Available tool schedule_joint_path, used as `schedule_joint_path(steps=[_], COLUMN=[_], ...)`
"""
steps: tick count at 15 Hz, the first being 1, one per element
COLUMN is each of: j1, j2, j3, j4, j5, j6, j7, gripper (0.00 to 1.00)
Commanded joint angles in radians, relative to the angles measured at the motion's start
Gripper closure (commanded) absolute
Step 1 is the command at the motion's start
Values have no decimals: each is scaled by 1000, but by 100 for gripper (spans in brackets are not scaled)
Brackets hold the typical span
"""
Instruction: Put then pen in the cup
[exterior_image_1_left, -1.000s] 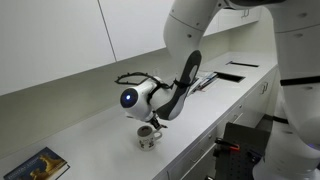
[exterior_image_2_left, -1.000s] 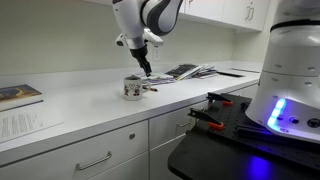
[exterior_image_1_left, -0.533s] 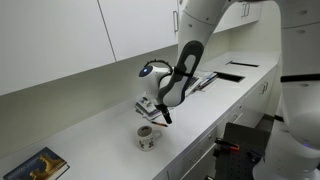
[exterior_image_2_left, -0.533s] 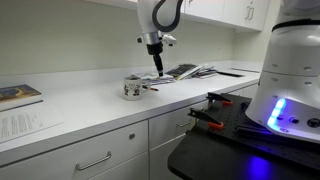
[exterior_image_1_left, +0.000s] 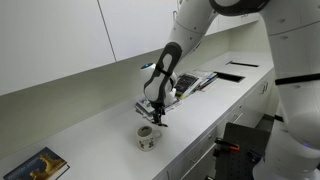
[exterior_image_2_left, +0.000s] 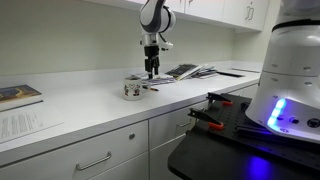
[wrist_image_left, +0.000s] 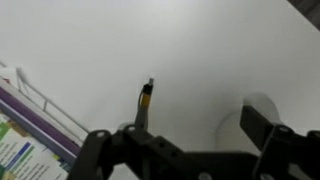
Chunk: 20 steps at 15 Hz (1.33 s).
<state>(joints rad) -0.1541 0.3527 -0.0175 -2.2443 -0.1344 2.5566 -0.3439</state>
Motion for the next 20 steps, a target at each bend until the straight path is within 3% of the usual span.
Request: schedule_joint_path(steps=[1,10,11,12,14,20], j1=[-10,-14,-19,-23,-28,-26], j2=[101,351,375,396,433,464], j3=[3,-50,-46,-40,-31,-35], j4=[112,389,420,451,499,563], j5=[86,42,44,50,52,45], j6=[9,-67,-82,-107,-137,-183], j7=[35,57,51,48,40,43], gripper=[0,0,5,26,31,77])
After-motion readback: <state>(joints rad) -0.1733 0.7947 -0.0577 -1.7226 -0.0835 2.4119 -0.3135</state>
